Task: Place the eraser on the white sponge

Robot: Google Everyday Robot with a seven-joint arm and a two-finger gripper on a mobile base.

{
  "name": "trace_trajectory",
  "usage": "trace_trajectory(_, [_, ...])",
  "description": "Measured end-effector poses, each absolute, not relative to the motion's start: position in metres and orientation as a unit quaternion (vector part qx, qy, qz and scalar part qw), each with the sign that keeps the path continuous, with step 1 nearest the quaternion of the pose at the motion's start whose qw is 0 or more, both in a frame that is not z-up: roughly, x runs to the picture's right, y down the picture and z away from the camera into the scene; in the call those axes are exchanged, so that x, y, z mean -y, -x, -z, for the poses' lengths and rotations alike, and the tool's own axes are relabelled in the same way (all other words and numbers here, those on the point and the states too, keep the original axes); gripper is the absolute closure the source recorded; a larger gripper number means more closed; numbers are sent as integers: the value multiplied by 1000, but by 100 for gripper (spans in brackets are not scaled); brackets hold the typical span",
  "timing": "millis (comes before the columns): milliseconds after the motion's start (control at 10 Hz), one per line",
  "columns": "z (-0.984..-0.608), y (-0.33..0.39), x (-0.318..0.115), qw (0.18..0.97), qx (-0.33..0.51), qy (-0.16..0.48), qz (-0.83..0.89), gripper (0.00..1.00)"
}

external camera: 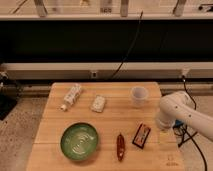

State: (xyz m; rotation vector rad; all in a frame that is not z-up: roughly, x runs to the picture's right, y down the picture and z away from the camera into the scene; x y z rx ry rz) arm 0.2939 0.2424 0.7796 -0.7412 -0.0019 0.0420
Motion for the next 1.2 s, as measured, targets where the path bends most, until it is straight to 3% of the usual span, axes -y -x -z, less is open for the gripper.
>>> trace_trajectory(300, [-787, -290, -252, 932, 11, 363, -8, 20])
trace_trajectory(800, [-776, -229, -251, 925, 145, 331, 116, 20])
trace_trajectory(1200, [-786, -205, -259, 903, 205, 326, 190, 20])
